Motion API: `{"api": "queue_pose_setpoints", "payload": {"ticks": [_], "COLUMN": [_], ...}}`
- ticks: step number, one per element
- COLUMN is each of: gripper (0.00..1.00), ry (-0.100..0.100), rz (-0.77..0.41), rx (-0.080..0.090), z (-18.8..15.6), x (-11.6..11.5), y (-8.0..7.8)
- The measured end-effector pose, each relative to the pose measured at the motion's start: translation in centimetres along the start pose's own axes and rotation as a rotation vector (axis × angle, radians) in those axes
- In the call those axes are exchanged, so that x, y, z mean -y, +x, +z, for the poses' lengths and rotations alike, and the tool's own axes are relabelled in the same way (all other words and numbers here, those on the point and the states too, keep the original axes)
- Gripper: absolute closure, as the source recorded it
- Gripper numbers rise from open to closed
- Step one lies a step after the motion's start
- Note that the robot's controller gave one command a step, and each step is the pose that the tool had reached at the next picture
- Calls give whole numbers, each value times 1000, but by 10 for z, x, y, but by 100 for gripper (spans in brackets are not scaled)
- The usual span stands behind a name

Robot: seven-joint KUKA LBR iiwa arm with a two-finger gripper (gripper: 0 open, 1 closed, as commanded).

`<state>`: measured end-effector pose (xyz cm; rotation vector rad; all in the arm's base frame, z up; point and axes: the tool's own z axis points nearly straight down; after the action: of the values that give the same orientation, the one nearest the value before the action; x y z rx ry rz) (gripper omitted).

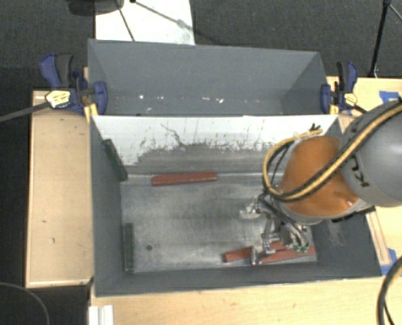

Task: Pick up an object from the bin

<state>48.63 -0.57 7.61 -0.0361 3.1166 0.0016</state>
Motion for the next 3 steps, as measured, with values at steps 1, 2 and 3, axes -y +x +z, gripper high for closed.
{"api": "queue_pose_setpoints", "payload": {"ticks": [1,2,3], "gripper": [100,0,0], "ry": [-3,-2,-3], "rz": [-310,-308,-307], "rx": [-18,2,2], "z": [0,0,0], "x": [9,8,8], "y": [-65,-69,-69]}}
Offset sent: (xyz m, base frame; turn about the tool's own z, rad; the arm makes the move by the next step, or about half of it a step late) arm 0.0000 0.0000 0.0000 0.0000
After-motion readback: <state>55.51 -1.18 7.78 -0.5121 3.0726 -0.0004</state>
